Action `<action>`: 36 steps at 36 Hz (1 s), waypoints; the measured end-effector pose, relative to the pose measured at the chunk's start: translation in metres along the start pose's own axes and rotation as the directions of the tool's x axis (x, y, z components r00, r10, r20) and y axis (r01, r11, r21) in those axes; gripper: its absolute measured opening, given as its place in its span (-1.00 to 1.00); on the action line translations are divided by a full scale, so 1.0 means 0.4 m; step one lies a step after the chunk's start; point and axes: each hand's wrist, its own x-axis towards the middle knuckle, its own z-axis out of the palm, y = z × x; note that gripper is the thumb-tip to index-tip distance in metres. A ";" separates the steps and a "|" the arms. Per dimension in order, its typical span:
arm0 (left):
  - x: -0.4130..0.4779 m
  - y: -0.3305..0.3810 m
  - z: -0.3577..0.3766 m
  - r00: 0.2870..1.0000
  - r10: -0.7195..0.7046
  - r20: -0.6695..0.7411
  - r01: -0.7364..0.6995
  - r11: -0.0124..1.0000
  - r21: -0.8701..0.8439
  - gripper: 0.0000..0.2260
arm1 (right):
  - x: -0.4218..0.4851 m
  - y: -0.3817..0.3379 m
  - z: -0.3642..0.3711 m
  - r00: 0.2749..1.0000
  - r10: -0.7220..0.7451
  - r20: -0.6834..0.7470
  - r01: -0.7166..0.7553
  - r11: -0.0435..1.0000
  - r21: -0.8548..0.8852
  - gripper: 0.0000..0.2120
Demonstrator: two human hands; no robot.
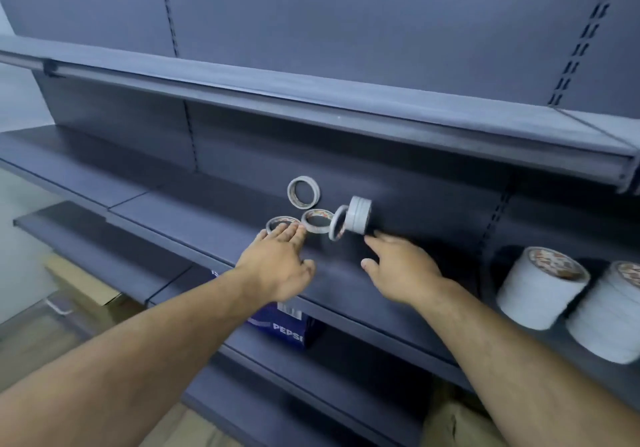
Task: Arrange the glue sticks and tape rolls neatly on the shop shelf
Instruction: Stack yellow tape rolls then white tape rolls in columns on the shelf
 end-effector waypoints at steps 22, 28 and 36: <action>0.144 -0.396 0.032 0.991 0.047 0.122 -0.047 0.999 -0.006 -0.37 | 0.294 -0.296 0.130 0.979 0.203 -0.006 -0.202 0.968 -0.149 -0.80; 0.237 -0.399 0.052 0.977 0.145 0.155 -0.146 0.989 -0.001 -0.38 | 0.387 -0.293 0.156 0.986 0.166 0.032 -0.166 0.986 -0.004 -0.78; 0.340 -0.381 0.084 0.934 0.283 0.218 -0.286 0.958 -0.020 -0.43 | 0.480 -0.304 0.215 0.963 0.217 0.163 -0.223 0.975 0.019 -0.51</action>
